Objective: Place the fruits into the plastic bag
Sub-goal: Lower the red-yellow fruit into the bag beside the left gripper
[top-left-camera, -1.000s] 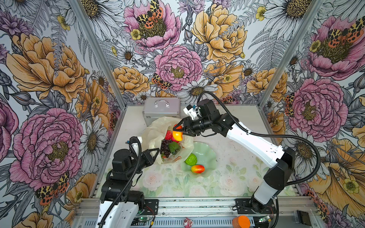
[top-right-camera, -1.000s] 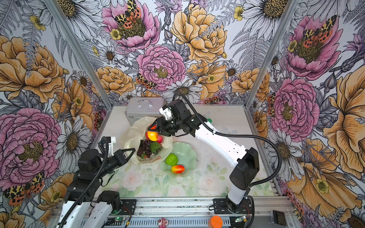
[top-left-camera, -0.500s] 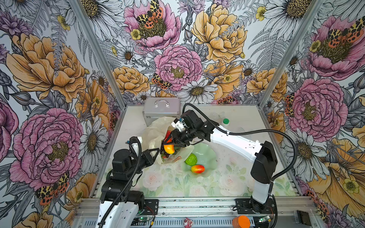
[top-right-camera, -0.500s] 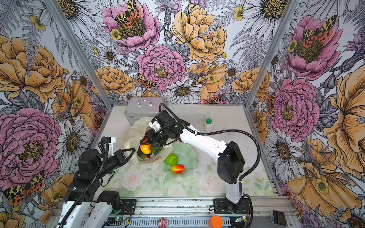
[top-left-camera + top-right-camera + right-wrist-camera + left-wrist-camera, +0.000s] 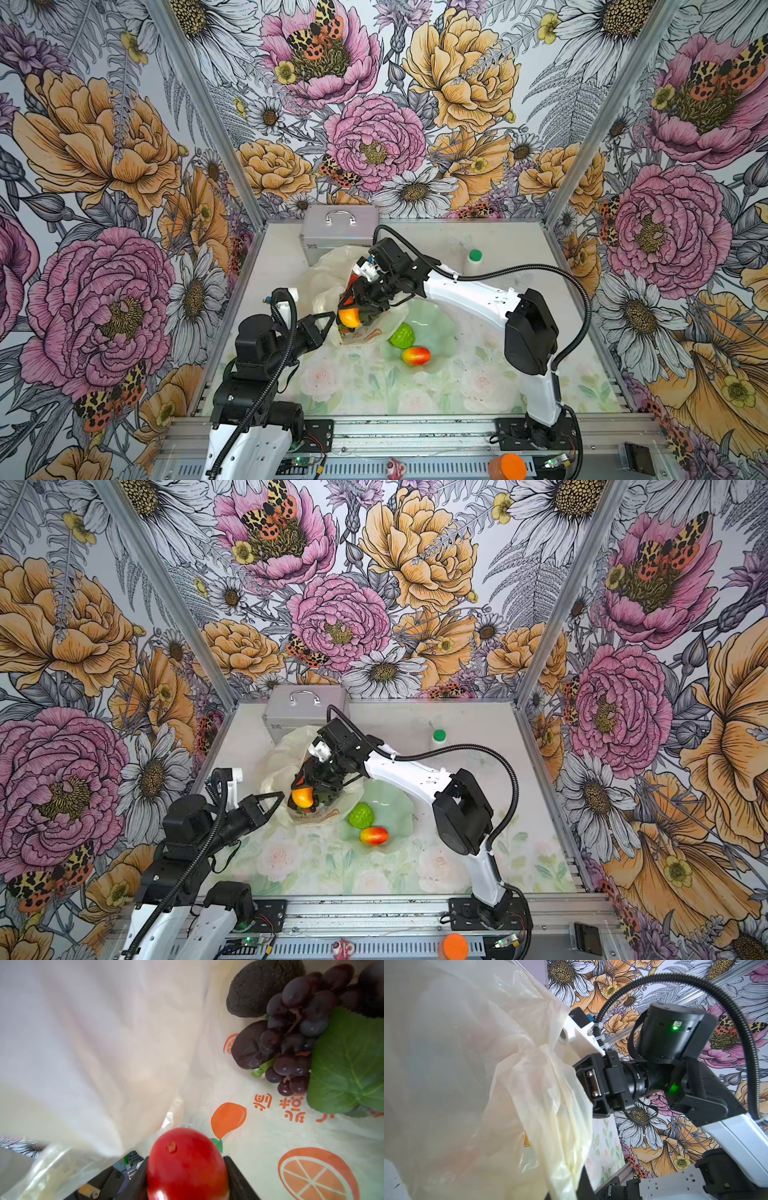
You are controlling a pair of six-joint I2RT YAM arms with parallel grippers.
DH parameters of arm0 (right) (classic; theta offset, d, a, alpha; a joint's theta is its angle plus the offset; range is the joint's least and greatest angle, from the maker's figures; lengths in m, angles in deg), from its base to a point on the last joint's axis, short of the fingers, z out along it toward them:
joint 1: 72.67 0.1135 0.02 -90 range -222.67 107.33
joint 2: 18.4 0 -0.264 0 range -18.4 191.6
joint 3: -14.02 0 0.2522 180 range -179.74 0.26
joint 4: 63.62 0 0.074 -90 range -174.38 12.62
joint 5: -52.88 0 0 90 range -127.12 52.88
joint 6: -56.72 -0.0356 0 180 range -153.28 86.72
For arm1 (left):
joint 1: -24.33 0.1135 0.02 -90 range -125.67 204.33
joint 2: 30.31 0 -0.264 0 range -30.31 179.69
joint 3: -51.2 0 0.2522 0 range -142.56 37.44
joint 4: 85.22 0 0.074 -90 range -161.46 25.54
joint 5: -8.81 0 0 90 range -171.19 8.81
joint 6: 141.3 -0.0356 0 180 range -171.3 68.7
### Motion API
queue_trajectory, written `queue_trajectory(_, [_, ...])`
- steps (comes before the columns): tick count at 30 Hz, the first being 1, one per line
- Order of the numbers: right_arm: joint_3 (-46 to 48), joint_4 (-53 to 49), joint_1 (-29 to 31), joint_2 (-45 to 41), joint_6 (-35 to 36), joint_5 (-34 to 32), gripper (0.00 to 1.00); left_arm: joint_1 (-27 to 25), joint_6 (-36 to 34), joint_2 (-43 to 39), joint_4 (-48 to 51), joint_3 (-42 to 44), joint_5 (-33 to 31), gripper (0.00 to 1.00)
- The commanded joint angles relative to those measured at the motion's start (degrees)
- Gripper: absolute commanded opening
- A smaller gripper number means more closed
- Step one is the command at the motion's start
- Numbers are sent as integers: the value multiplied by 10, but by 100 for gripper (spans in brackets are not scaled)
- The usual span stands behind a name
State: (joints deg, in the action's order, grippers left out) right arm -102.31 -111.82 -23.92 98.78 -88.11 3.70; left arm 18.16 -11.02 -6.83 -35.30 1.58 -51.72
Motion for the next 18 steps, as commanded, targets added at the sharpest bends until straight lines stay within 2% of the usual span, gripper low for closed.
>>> queue_trajectory(1, [-31, 17, 1, 22, 1, 7, 42, 5, -11, -8, -1, 5, -4, 0])
queue_trajectory(18, [-133, 118, 3, 154, -135, -35, 42, 10, -11, -9, 0, 3, -3, 0])
